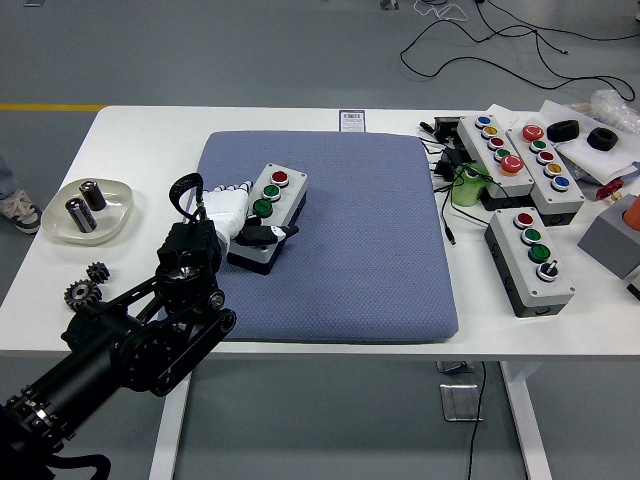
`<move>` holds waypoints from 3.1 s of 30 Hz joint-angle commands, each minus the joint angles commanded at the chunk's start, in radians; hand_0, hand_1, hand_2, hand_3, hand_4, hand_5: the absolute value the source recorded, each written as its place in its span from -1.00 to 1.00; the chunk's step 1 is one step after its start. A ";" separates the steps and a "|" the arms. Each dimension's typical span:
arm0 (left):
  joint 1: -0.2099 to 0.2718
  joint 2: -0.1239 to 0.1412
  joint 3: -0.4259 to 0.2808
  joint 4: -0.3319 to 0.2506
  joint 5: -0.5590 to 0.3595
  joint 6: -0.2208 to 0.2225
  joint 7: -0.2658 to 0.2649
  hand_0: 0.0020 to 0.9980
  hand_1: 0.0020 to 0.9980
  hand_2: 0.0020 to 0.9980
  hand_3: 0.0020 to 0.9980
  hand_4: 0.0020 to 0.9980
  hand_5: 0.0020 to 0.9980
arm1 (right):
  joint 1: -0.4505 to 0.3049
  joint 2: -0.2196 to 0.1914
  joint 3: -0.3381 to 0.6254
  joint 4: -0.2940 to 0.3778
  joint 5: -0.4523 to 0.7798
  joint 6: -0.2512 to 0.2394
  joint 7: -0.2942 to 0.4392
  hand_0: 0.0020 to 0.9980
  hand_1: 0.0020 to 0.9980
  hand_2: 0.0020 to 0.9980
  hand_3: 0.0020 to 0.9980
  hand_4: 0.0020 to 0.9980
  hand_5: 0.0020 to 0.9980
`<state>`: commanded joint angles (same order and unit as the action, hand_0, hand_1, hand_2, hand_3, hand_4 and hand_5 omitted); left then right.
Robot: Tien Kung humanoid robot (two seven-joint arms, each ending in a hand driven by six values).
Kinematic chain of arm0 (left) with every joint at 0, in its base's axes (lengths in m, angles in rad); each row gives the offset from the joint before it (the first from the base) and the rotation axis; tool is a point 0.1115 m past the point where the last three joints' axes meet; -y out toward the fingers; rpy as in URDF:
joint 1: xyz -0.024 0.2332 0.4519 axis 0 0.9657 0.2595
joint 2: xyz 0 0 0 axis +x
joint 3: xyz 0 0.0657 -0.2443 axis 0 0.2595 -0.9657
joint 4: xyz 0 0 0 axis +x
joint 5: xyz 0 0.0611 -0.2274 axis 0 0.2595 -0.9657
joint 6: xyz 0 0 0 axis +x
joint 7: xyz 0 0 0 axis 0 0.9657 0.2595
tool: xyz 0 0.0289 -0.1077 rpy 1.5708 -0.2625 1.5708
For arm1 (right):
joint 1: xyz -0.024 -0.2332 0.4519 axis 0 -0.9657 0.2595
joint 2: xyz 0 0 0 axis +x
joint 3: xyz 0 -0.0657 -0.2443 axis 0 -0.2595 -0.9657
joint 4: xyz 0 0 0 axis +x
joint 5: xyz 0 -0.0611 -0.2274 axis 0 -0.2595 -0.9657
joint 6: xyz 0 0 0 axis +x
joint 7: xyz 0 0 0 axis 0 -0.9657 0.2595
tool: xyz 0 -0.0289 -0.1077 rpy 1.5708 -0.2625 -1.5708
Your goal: Pick up the button,place it on the desk,press the button,press the button
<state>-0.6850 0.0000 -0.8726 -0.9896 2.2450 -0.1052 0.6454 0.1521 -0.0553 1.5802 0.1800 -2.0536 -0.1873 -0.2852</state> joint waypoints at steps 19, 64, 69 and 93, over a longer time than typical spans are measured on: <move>-0.032 0.000 -0.013 0.027 0.024 -0.072 0.000 0.10 0.17 0.37 0.70 0.42 -0.74 | -0.001 -0.002 0.009 0.000 -0.009 0.000 -0.002 0.35 0.30 0.36 0.26 -0.38 -0.66; -0.045 0.000 -0.007 0.117 0.024 0.177 -0.236 -0.87 -0.84 -0.79 -0.52 -1.00 -1.00 | 0.004 0.001 -0.002 0.000 0.010 -0.002 -0.003 0.35 0.30 0.36 0.25 -0.38 -0.66; -0.048 0.000 0.011 0.133 0.024 0.171 -0.304 -0.88 -0.86 -0.79 -0.53 -1.00 -1.00 | 0.005 0.002 0.001 0.000 0.008 -0.002 -0.003 0.35 0.30 0.36 0.25 -0.38 -0.66; -0.063 0.056 0.154 0.212 0.006 0.366 -0.732 -0.89 -0.87 -0.79 -0.54 -1.00 -1.00 | 0.007 0.007 0.012 0.000 -0.003 -0.003 -0.006 0.35 0.30 0.36 0.25 -0.38 -0.66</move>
<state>-0.7477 0.0562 -0.7189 -0.7780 2.2511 0.2610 -0.0868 0.1587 -0.0483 1.5924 0.1800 -2.0570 -0.1899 -0.2909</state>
